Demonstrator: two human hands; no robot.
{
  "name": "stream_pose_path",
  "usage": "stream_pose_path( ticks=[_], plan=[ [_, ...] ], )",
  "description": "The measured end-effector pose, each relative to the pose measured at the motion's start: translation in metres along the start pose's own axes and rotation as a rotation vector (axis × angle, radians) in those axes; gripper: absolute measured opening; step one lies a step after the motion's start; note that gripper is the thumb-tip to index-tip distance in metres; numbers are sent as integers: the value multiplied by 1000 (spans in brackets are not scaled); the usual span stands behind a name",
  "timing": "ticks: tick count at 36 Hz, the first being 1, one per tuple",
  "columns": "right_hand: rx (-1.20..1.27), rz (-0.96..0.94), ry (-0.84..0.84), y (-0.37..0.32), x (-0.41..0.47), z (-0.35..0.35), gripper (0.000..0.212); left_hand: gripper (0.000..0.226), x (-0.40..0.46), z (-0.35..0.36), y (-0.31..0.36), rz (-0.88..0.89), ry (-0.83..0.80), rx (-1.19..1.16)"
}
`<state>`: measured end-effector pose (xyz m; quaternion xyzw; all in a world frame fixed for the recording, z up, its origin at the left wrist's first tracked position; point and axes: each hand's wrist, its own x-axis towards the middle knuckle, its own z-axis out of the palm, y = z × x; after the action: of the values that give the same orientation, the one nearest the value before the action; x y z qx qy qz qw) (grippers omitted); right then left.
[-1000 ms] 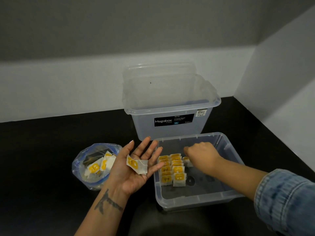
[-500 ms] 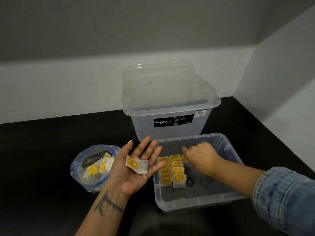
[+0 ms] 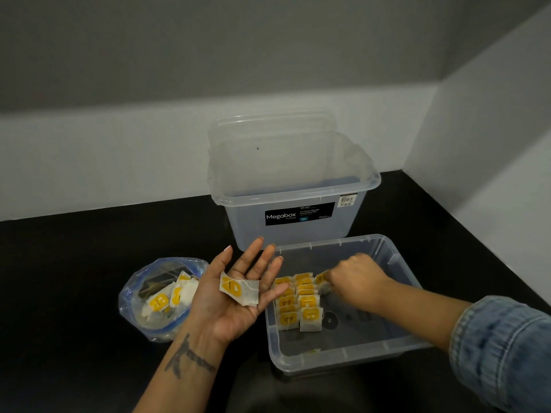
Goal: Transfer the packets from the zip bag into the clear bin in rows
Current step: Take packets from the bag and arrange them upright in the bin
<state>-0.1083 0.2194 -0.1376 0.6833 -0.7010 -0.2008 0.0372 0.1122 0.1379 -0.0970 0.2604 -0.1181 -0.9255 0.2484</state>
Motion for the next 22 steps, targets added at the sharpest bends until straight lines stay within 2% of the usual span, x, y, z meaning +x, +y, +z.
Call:
stream_pose_path(
  ticks=[9,16,22],
  plan=[
    [138,29,-30,-2,1,7,20,45,-1,-1,0,1,3,7],
    [250,8,29,7,-4,-3,16,45,1,4,0,2,14,3],
    [321,7,47,11,-8,-7,22,47,4,15,-1,1,-5,11]
  ],
)
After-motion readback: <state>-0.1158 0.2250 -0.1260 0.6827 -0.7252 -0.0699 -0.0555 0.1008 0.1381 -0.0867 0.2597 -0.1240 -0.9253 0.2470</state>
